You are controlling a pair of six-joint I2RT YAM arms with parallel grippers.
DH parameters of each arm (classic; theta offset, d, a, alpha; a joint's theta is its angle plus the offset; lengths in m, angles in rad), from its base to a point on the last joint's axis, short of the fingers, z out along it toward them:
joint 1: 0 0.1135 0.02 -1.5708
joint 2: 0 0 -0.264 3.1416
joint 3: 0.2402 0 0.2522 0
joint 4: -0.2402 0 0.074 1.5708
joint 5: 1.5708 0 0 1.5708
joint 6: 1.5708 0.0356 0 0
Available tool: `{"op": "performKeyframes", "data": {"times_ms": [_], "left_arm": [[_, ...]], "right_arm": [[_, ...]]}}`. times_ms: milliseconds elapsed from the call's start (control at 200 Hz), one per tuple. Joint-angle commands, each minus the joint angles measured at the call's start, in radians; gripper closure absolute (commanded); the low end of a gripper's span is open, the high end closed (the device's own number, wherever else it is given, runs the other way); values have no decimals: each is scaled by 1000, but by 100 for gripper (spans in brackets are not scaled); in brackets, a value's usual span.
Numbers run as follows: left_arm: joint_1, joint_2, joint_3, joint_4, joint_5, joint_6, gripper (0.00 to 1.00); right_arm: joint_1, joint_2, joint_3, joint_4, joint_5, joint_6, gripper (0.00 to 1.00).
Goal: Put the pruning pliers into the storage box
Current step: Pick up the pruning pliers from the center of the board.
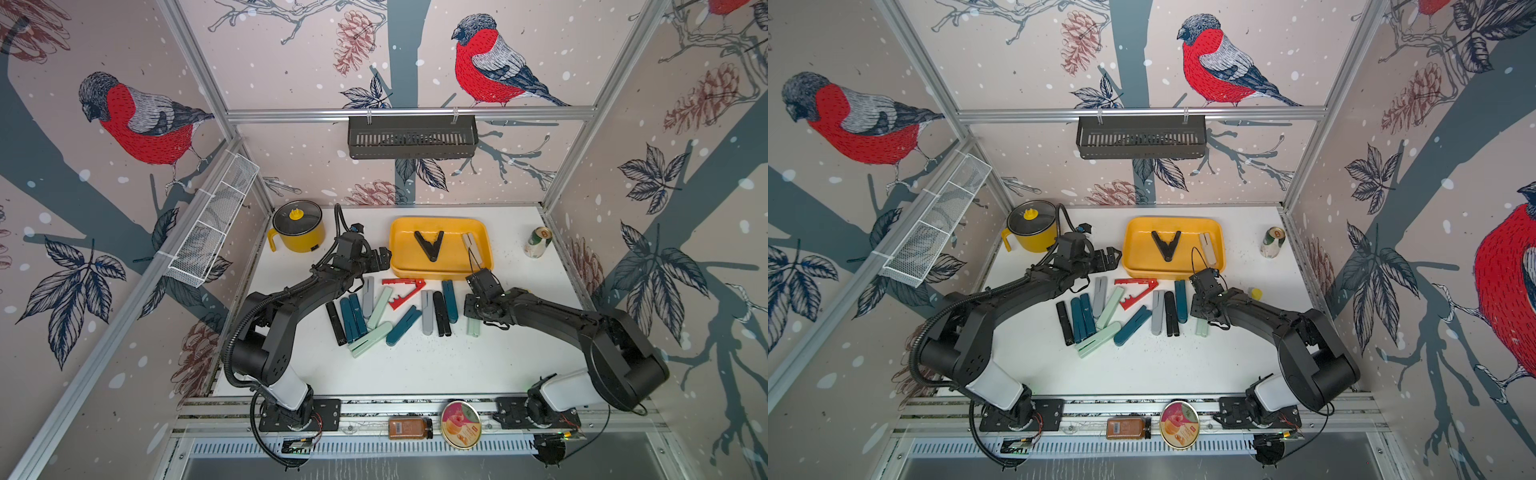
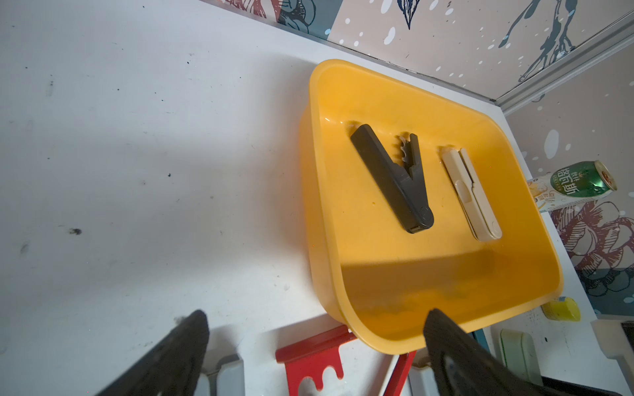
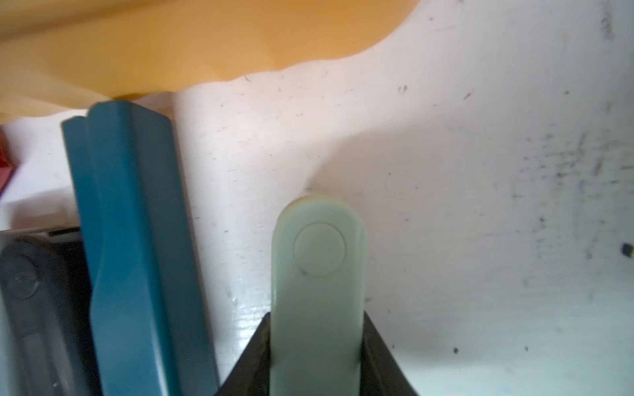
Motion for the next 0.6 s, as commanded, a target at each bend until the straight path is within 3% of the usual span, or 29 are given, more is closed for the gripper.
{"op": "performKeyframes", "data": {"times_ms": [0, 595], "left_arm": [[2, -10, -9, 51, -8, 9, 2], [5, 7, 1, 65, 2, -10, 2]], "right_arm": [[-7, -10, 16, -22, 11, -19, 66], [-16, -220, 133, -102, 6, -45, 77]]}}
